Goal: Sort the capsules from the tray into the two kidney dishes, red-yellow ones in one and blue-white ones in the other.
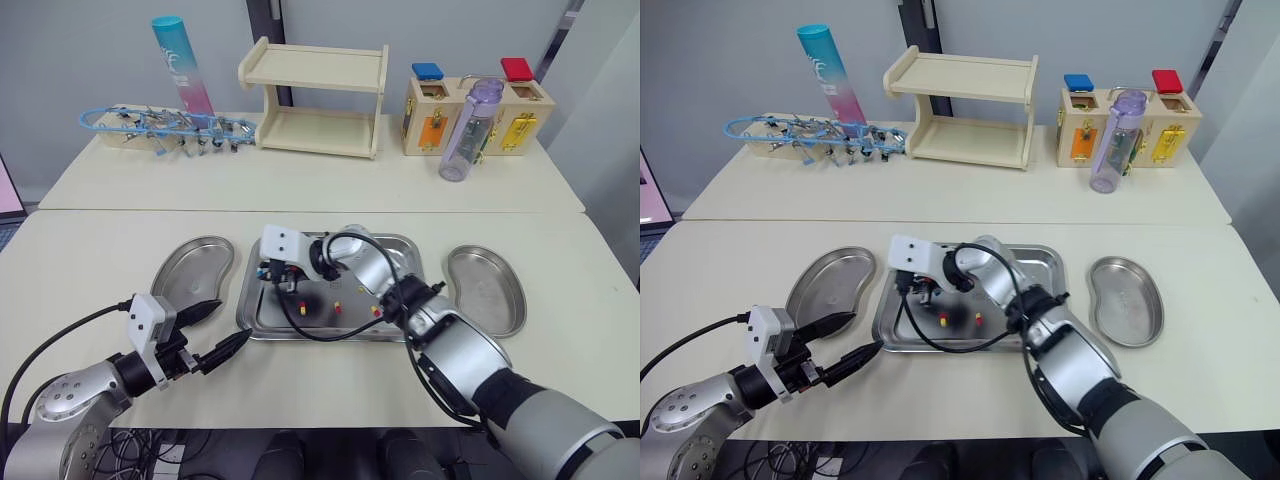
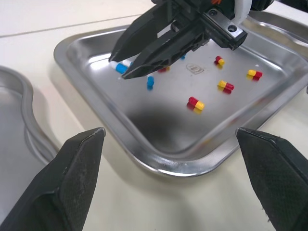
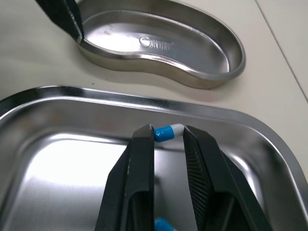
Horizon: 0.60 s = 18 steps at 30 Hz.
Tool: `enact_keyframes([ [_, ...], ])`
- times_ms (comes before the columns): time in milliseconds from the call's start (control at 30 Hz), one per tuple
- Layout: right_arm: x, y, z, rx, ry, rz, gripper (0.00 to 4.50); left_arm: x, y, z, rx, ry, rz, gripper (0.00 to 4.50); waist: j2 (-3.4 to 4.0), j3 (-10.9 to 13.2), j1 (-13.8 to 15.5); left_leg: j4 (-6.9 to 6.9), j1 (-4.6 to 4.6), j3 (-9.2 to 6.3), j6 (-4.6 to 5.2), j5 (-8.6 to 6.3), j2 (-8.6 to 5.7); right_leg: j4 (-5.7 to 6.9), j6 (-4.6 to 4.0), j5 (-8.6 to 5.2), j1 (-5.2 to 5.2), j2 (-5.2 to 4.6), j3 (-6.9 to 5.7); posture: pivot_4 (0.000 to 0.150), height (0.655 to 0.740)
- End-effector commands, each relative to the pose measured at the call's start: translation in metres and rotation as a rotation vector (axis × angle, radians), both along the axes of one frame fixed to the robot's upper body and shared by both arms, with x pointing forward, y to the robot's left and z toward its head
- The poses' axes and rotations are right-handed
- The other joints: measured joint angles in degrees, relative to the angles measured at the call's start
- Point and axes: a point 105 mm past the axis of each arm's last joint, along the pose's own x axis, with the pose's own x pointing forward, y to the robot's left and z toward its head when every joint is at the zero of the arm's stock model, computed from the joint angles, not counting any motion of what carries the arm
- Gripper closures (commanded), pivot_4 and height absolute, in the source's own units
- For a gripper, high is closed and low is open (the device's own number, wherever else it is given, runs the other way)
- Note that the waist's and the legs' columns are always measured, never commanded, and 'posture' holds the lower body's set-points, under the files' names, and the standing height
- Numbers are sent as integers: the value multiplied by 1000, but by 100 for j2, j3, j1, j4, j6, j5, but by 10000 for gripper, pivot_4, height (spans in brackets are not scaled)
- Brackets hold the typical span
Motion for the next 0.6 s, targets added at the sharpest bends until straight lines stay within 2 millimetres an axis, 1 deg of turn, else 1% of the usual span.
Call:
enact_keyframes([
  [33, -22, -39, 42, 93, -61, -11, 38878, -5, -17, 16, 22, -52, -148, 0, 0, 0, 54, 0, -7, -5, 0, 0, -1, -4, 0, 0, 0, -1, -4, 1500, 7400],
  [133, -35, -74, 50, 90, -58, -83, 38880, -9, -28, 17, 32, -53, -248, 0, 5, 3, 78, -2, -6, 3, 0, 0, -1, -4, 0, 0, 24, -1, 1, 1500, 7400],
  [167, -38, -83, 52, 83, -57, -102, 38880, -10, -31, 17, 29, -53, -270, 0, 6, 4, 50, -3, -6, 3, 1, 0, 0, -5, 0, 0, 23, -1, 0, 1500, 7400],
  [233, -47, -115, 55, 63, -49, -172, 38880, -13, -44, 21, 11, -60, -360, 0, 6, 4, 42, -7, -2, 11, 1, 0, 3, -3, 0, 0, 26, 0, 2, 1500, 7400],
  [300, -57, -140, 58, 41, -36, -235, 38880, -16, -52, 22, 4, -64, -439, 0, 7, 4, 85, -7, -4, 10, 2, -1, 3, -7, 0, 0, 29, 1, 1, 1500, 7400],
  [367, -66, -168, 58, 15, -15, -320, 38880, -18, -61, 22, 5, -74, -510, 0, 7, 4, 103, -7, -5, 12, 3, -1, 2, -29, 2, 0, 37, -1, 2, 1500, 7400],
  [500, -81, -225, 54, -65, 30, -509, 38881, -16, -76, 31, -27, -131, -584, 0, 7, 4, 183, -6, -8, 16, 4, -2, -3, -36, 4, 2, 40, -7, 2, 1500, 7400],
  [533, -84, -237, 54, -76, 40, -553, 38881, -18, -78, 32, -26, -142, -606, 0, 6, 4, 211, -6, -10, 17, 5, -2, -3, -38, 4, 2, 41, -7, 2, 1500, 7400],
  [600, -89, -253, 54, -97, 47, -612, 38881, -19, -82, 34, -26, -161, -632, 0, 7, 4, 193, -5, -9, 23, 5, -2, -2, -39, 4, 2, 40, -7, 5, 1500, 7400],
])
